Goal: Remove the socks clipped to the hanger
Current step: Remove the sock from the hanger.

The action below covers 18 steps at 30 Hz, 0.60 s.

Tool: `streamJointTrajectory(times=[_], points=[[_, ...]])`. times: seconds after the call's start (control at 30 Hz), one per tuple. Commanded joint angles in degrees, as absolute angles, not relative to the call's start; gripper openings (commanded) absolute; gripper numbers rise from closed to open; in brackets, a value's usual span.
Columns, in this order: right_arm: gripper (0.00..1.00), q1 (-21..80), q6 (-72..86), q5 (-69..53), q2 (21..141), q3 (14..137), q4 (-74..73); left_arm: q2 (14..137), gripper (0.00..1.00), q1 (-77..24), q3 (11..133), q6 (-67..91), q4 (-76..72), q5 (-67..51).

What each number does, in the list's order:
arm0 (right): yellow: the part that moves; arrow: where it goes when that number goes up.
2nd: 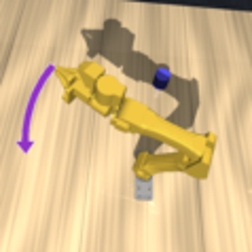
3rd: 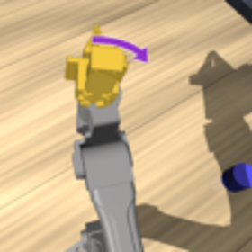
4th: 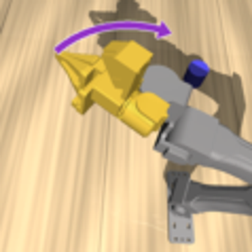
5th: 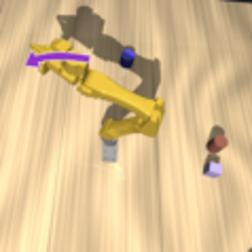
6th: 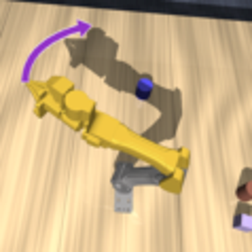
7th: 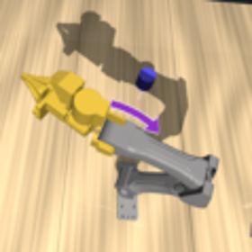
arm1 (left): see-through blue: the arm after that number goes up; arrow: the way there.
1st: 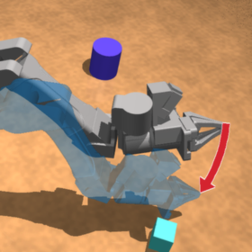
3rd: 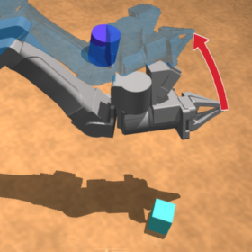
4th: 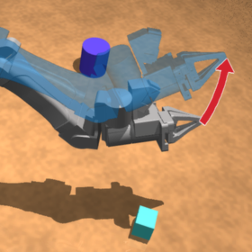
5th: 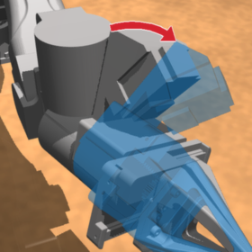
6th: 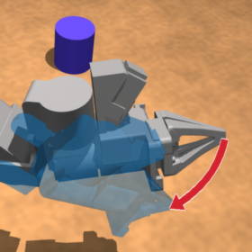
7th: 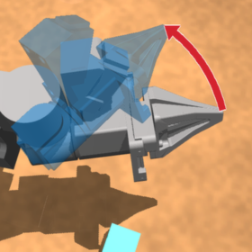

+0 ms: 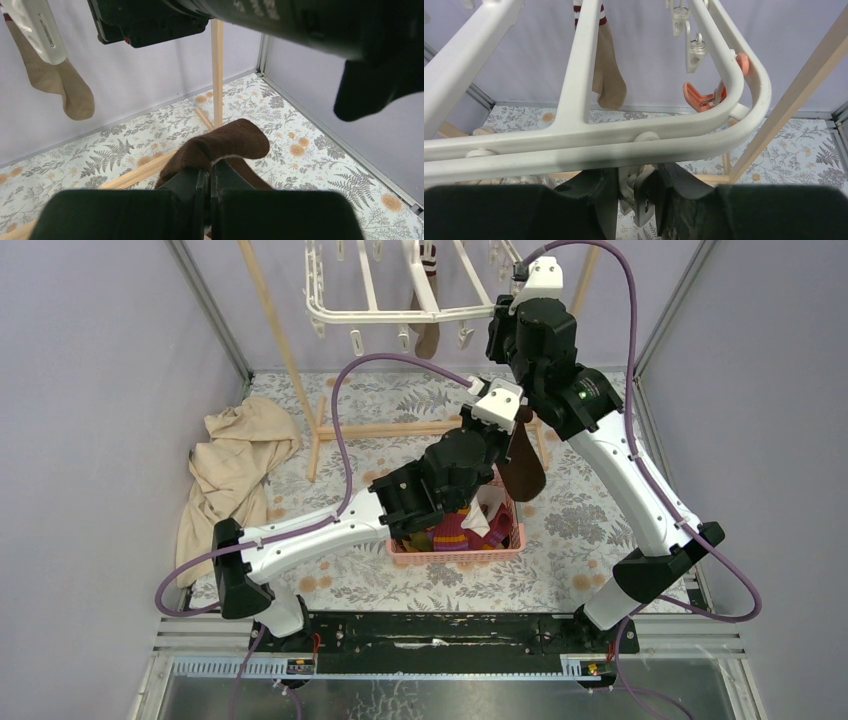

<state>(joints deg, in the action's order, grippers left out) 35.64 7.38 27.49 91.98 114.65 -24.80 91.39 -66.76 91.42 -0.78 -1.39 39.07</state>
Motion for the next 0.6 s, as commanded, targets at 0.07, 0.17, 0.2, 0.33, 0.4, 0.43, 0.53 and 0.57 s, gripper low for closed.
streamJointTrajectory(times=[0.07,0.17,0.2,0.33,0.4,0.43,0.53,0.57], points=[[0.11,36.1,8.1,27.4,89.7,114.3,-21.8,87.6,0.00,-67.1,89.6,-0.1,-1.8,40.6],[0.41,36.1,8.6,26.6,89.7,114.2,-22.3,87.0,0.00,-67.1,89.1,1.3,-1.0,40.7],[0.48,36.1,8.8,26.2,89.5,113.9,-22.4,86.7,0.00,-67.1,88.8,1.8,-0.8,40.8],[0.67,36.1,9.6,25.3,88.0,111.1,-21.7,85.4,0.00,-67.1,86.7,3.3,-0.2,40.9],[0.75,36.1,10.0,24.7,87.4,109.8,-21.7,84.7,0.00,-67.2,85.2,4.4,1.1,40.9],[0.78,36.1,10.4,24.3,87.1,109.3,-21.8,84.3,0.00,-67.1,84.7,4.9,1.5,40.8],[0.85,36.2,11.6,22.6,85.8,107.1,-22.7,83.2,0.00,-67.1,83.0,6.5,2.7,40.3],[0.89,36.1,12.0,21.7,85.2,106.1,-23.1,83.0,0.00,-67.1,82.4,6.9,3.0,40.2]])
